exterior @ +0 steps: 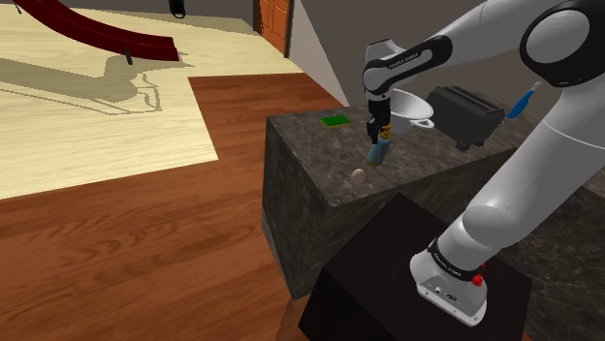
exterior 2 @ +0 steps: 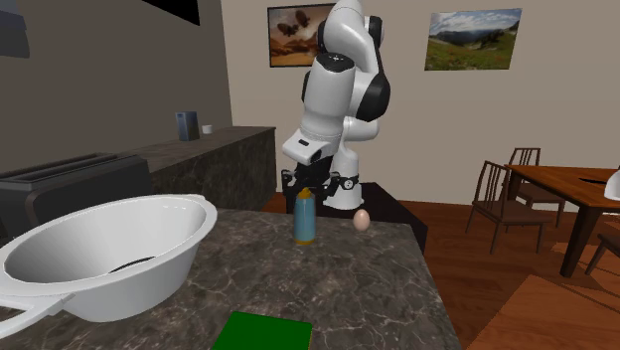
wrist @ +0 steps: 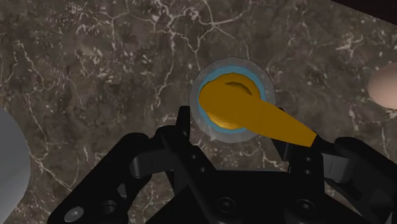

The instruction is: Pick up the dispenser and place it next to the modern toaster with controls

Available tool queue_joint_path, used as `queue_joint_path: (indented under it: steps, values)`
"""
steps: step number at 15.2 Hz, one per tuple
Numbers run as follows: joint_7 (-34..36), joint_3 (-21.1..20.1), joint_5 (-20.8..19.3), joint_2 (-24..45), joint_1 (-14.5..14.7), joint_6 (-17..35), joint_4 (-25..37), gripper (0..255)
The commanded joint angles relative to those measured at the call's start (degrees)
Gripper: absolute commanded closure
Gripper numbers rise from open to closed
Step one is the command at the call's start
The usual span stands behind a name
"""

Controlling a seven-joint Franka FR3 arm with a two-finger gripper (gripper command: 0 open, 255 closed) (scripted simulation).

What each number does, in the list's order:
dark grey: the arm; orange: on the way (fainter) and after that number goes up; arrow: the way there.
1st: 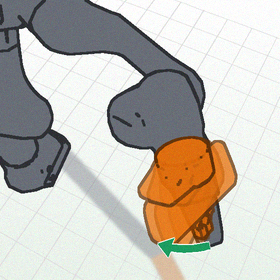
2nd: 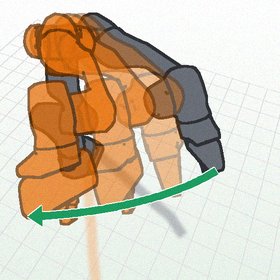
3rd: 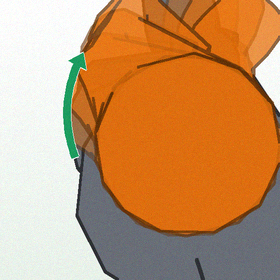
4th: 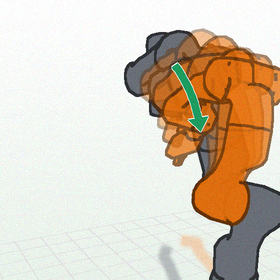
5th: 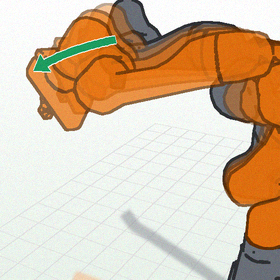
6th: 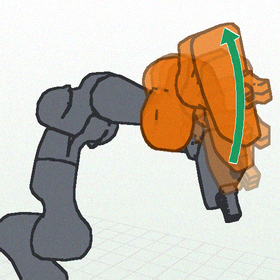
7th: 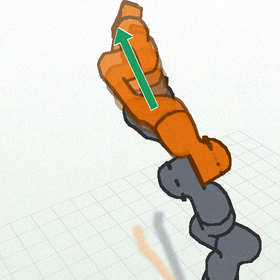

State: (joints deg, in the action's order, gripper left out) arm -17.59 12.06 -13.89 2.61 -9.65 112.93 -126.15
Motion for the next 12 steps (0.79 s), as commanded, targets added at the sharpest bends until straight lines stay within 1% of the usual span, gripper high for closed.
queue_joint_path:
  steps: [1, 7, 12]
  values:
    - [0.00, 0.01, -0.01, 0.02, 0.00, 0.00, -0.01, 255]
    - [0.00, 0.01, -0.01, 0.01, -0.01, 0.02, -0.02, 255]
    - [-0.51, -0.09, -0.03, -2.00, 0.12, -3.69, 1.72, 255]
